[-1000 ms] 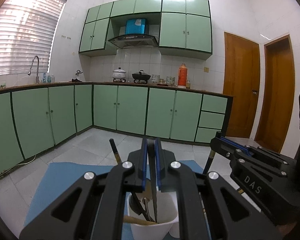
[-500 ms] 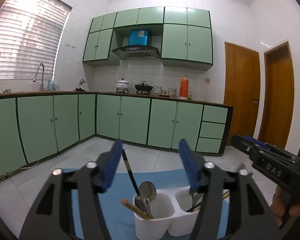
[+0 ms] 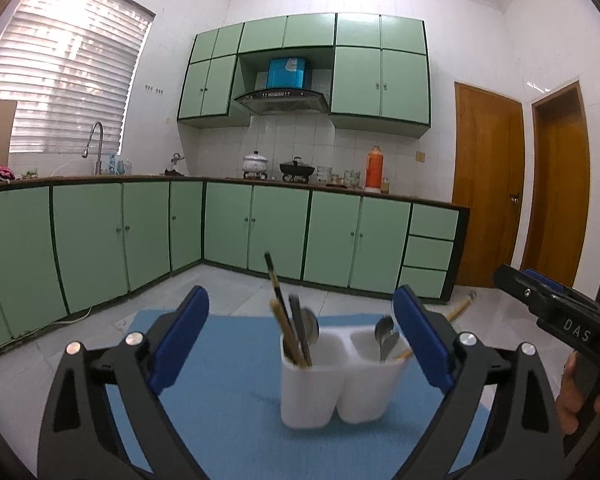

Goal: Organize utensils

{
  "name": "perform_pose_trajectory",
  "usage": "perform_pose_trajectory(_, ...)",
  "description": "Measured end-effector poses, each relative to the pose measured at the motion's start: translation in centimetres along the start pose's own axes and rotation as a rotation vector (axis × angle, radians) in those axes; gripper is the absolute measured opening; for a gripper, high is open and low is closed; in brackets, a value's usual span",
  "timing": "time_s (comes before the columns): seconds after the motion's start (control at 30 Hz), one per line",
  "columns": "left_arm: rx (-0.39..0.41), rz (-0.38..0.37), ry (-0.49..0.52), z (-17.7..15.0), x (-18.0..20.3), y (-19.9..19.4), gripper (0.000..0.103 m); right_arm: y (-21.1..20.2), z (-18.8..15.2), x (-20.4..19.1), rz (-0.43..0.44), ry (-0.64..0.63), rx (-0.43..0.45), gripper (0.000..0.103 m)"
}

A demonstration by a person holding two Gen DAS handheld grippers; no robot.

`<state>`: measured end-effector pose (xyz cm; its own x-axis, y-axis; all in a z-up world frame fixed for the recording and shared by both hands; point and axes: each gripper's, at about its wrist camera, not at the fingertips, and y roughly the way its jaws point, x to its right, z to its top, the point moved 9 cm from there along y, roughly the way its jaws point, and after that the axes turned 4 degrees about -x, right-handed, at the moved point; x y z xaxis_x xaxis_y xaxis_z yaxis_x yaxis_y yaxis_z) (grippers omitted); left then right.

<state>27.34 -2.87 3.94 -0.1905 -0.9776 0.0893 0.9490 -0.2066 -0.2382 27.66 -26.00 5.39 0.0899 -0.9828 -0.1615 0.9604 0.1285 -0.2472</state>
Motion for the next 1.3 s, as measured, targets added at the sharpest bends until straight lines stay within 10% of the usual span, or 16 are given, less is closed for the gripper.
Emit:
perform_pose_trajectory(0.77,-0.186,0.032,0.004,-6.6,-0.1,-6.0,0.098,-5.7,-8.4,1.0,-0.045,0.012,-0.199,0.09)
perform_pose_trajectory(1.3,-0.225,0.041,0.03,-5.2,1.5,-9.4,0.098,-9.8,-5.9,-1.1,-0.056,-0.051,-0.238,0.09)
